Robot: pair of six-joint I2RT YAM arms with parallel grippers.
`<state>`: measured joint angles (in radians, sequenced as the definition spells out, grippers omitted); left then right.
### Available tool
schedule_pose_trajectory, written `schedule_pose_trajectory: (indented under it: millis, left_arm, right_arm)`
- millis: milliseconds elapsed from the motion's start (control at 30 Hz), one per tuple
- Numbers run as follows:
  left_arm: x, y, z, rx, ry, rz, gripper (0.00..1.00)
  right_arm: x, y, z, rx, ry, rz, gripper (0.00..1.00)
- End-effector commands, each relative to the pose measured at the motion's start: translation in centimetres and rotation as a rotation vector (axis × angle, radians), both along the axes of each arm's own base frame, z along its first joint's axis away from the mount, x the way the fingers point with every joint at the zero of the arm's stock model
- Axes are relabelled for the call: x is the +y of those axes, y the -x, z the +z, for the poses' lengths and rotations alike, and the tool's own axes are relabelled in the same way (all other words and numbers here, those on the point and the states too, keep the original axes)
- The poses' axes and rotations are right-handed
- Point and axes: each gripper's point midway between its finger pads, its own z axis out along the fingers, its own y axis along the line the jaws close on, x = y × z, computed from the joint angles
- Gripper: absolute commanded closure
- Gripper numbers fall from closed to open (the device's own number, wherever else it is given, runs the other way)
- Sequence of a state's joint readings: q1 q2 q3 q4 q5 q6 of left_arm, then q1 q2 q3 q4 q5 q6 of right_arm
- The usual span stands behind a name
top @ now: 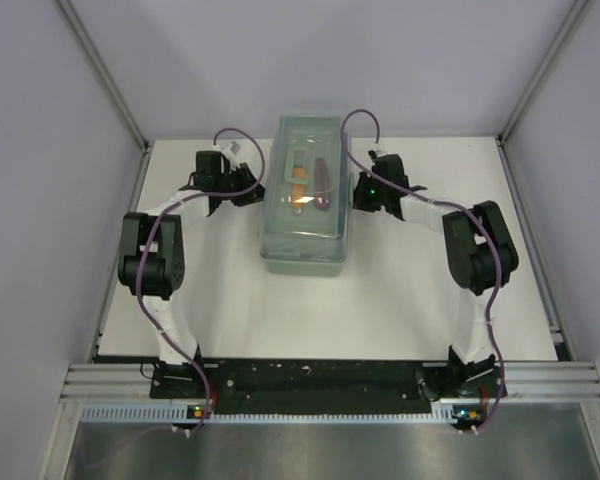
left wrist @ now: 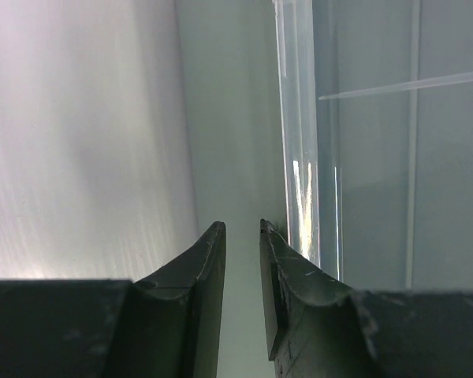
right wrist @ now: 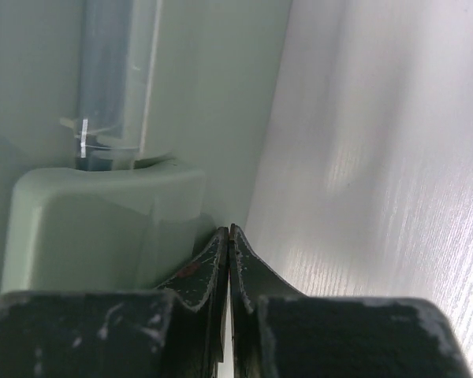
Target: Pack the tool kit
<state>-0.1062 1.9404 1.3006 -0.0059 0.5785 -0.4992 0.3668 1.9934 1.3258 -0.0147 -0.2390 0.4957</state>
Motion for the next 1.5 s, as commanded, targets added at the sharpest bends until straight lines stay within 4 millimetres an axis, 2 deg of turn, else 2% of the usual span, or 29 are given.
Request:
schedule_pose_trajectory:
  millis: [0,100,167,233,300,400,467,533,600,633,700,733,800,833,867,933,1033,1100,1233,1300,1467]
  left_arm:
    - [-5.4,2.0,3.3,-0.026,0.223,-0.176,0.71]
    - [-5.3,1.5,4.0,-0.046,0.241,-0.159,0.71]
    - [-4.4,0.8,3.7,-0.039,0.185,-0.106,0.71]
    - [-2.9,0.0,3.6,-0.033,0.116,-0.044,0.71]
    - [-0.8,-0.8,3.9,-0.040,0.059,0.034,0.71]
    - [2.7,-1.3,4.7,-0.043,-0.026,0.163,0.67]
    - [5.0,-1.3,5.6,-0.052,-0.064,0.237,0.57]
    - [6.9,-0.4,6.9,-0.011,-0.097,0.302,0.50]
    - [7.7,1.5,8.5,0.000,-0.129,0.332,0.42]
    - [7.9,2.6,10.2,-0.042,-0.131,0.345,0.36]
    - [8.6,5.4,11.6,-0.078,-0.145,0.379,0.27]
    - [9.0,6.6,12.4,-0.092,-0.155,0.390,0.18]
    - [9.2,9.3,14.1,-0.112,-0.169,0.389,0.02]
    - [9.2,11.0,14.9,-0.116,-0.174,0.371,0.02]
    - [9.0,12.8,15.6,-0.121,-0.174,0.354,0.02]
    - [8.6,16.4,16.4,-0.128,-0.171,0.308,0.02]
    - [8.9,21.4,16.9,-0.145,-0.180,0.310,0.02]
    - [9.1,24.0,17.1,-0.160,-0.159,0.337,0.02]
    - [7.7,28.6,17.7,-0.225,-0.032,0.320,0.02]
    - [8.0,31.0,17.8,-0.261,-0.009,0.345,0.02]
    - [9.2,34.6,16.6,-0.232,-0.092,0.370,0.02]
  right_arm:
    - [5.6,0.0,5.0,-0.128,-0.227,0.133,1.00]
    - [4.8,-0.4,4.6,-0.114,-0.179,0.093,1.00]
    - [3.1,-1.0,4.0,-0.100,-0.101,0.028,1.00]
    - [0.6,-1.4,3.7,-0.081,-0.027,-0.066,1.00]
    - [-2.9,-1.1,2.6,-0.017,0.037,-0.174,1.00]
    - [-7.6,-0.3,2.3,0.022,0.062,-0.300,0.94]
    - [-10.6,0.4,2.7,0.019,0.084,-0.370,0.91]
    - [-13.1,1.5,3.4,0.013,0.135,-0.419,0.89]
    - [-15.1,3.1,4.4,0.011,0.195,-0.454,0.85]
    - [-16.0,4.1,5.0,0.007,0.221,-0.471,0.83]
    - [-16.9,6.3,6.5,-0.016,0.236,-0.484,0.76]
    - [-17.3,7.7,7.9,-0.040,0.231,-0.489,0.71]
    - [-18.1,10.2,9.9,-0.061,0.230,-0.511,0.53]
    - [-18.5,11.5,11.3,-0.083,0.222,-0.524,0.42]
    - [-19.0,13.1,12.1,-0.084,0.224,-0.532,0.26]
    - [-19.7,16.4,14.5,-0.132,0.205,-0.537,0.01]
    - [-20.6,20.6,17.6,-0.206,0.174,-0.545,0.01]
    - [-21.1,23.3,19.2,-0.249,0.149,-0.553,0.01]
    - [-22.6,28.0,21.9,-0.351,0.099,-0.602,0.01]
    - [-23.2,30.4,22.7,-0.423,0.080,-0.605,0.01]
    - [-25.0,35.3,23.4,-0.482,0.088,-0.637,0.01]
